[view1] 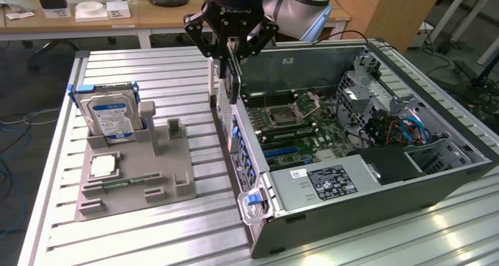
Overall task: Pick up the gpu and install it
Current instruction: 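Pick up the gpu and move the gpu toward the slot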
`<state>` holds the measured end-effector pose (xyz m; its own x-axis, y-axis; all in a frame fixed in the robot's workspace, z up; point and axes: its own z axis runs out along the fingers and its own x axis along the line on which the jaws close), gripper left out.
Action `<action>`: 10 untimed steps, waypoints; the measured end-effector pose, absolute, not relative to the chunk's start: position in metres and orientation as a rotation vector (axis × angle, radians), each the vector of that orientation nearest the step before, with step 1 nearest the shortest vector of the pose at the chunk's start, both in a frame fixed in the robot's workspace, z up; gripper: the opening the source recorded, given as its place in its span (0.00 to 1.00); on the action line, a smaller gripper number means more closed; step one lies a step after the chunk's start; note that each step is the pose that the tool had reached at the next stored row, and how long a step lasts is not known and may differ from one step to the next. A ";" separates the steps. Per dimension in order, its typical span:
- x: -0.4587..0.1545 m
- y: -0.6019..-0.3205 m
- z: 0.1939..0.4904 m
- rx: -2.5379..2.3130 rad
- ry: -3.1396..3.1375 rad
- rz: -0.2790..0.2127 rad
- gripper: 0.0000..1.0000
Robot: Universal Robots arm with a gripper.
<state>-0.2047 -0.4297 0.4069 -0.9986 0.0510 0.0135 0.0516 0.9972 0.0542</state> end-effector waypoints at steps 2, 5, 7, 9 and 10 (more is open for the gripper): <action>-0.202 -0.430 0.407 -0.080 -3.127 -0.085 0.28; -0.198 -0.430 0.407 -0.080 -3.127 -0.085 0.28; -0.196 -0.430 0.407 -0.080 -3.127 -0.085 0.28; -0.194 -0.430 0.407 -0.080 -3.127 -0.085 0.28; -0.192 -0.430 0.407 -0.080 -3.127 -0.085 0.28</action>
